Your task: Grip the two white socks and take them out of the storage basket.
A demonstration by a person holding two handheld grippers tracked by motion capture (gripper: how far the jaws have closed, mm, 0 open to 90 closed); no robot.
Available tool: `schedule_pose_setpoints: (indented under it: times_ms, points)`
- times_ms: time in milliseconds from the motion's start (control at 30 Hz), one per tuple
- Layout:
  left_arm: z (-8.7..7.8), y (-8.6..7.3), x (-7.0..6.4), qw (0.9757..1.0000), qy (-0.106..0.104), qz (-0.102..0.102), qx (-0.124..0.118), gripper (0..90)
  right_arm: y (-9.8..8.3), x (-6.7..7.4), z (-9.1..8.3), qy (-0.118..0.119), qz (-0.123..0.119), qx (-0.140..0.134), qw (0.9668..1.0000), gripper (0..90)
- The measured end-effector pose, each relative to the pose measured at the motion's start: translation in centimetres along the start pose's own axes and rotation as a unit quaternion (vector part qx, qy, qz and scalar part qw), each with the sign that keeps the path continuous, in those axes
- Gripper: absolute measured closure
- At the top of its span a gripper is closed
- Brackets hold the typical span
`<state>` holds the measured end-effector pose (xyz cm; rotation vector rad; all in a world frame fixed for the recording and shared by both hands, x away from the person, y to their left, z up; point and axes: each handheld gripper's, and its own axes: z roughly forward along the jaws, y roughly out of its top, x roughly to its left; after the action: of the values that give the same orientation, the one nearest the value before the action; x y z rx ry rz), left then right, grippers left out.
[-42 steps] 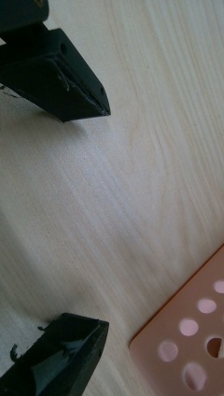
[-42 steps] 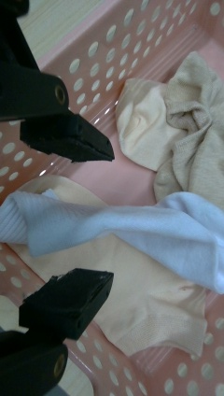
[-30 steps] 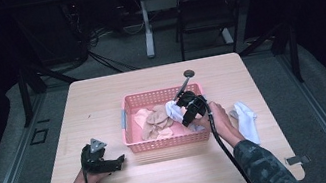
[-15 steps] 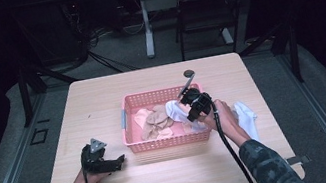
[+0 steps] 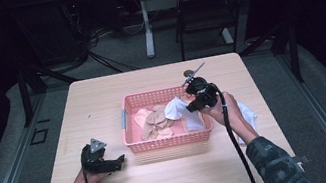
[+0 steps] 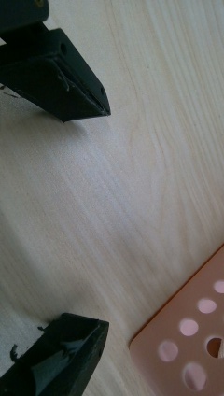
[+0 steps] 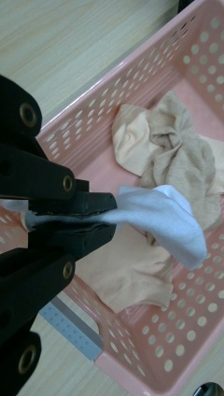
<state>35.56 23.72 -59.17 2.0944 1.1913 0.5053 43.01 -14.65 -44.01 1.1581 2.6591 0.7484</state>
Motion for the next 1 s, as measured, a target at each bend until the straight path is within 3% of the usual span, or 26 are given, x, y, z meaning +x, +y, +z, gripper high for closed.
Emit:
schedule_pose_setpoints:
  times_ms: [333,1000]
  points:
    - [0.0,0.0,0.0,1.0,0.0,0.0,0.0,0.7,0.7,-0.4,-2.4,0.0,0.007,-0.034,0.9994,84.7]
    - [0.0,0.0,0.0,1.0,0.0,-0.001,0.0,0.7,2.4,0.0,-6.3,-0.015,-0.015,-0.077,0.9968,84.8]
